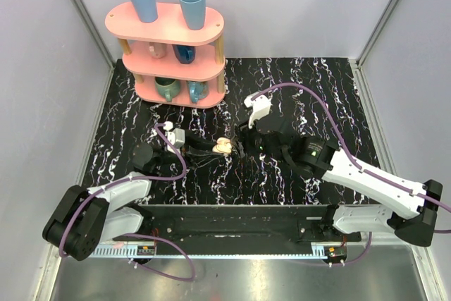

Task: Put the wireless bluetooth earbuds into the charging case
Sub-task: Place the earbud in the charging case.

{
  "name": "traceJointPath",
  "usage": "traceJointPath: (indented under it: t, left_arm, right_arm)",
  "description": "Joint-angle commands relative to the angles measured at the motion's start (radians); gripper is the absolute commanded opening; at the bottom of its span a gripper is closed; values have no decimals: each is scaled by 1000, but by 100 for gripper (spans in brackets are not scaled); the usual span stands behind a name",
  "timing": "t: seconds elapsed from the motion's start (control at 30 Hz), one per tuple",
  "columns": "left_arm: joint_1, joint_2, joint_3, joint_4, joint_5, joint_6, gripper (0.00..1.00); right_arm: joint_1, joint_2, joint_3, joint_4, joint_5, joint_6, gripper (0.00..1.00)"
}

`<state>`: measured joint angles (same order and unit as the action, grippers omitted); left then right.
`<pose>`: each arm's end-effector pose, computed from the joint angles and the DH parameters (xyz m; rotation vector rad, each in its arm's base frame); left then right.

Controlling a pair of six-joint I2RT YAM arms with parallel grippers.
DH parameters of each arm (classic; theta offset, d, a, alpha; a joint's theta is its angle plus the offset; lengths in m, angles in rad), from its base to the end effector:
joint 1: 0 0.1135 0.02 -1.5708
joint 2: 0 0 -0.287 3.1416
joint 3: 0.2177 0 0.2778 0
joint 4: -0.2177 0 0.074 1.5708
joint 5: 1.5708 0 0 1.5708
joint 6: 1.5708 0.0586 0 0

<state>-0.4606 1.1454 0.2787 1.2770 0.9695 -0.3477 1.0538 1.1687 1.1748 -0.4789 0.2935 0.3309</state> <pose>0.1766 -0.1416 0.2498 0.9735 1.0807 -1.2293 0.1602 0.2475 0.3800 -0.5547 1.9943 0.5705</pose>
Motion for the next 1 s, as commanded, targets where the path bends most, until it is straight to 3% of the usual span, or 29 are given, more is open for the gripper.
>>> traceJointPath:
  t: [0.0, 0.77, 0.97]
  left_arm:
    - [4, -12, 8, 177, -5, 13, 0]
    - [5, -23, 7, 171, -17, 13, 0]
    - [7, -23, 5, 165, -12, 13, 0]
  right_arm:
    - [0, 11, -9, 40, -19, 11, 57]
    - [0, 11, -24, 45, -48, 8, 57]
    - [0, -30, -35, 52, 13, 5, 57]
